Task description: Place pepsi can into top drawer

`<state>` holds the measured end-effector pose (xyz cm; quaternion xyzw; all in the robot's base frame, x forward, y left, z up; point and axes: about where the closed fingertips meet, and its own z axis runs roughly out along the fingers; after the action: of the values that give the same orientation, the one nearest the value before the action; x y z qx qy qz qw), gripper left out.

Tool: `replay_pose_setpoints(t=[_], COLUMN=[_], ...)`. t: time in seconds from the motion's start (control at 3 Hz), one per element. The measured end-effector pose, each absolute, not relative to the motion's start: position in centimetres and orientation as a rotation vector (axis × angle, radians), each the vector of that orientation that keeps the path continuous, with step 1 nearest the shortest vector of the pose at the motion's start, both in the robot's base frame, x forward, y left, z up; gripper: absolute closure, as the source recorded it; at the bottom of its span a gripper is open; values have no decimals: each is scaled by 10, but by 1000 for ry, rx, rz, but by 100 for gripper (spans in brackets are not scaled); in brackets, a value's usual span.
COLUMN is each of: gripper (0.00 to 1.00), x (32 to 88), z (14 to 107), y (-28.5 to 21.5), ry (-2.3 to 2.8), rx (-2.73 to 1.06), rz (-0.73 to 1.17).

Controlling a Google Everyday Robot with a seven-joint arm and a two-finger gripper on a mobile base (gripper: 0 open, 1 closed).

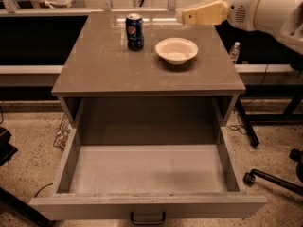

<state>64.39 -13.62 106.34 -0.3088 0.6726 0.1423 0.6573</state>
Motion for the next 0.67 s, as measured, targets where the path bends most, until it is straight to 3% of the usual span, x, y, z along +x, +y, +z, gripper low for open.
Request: replay_pose_setpoints(t=[0.67], gripper=[0], x=[746], z=[992], y=[-59], ry=[1546], rx=[-675], rz=[508])
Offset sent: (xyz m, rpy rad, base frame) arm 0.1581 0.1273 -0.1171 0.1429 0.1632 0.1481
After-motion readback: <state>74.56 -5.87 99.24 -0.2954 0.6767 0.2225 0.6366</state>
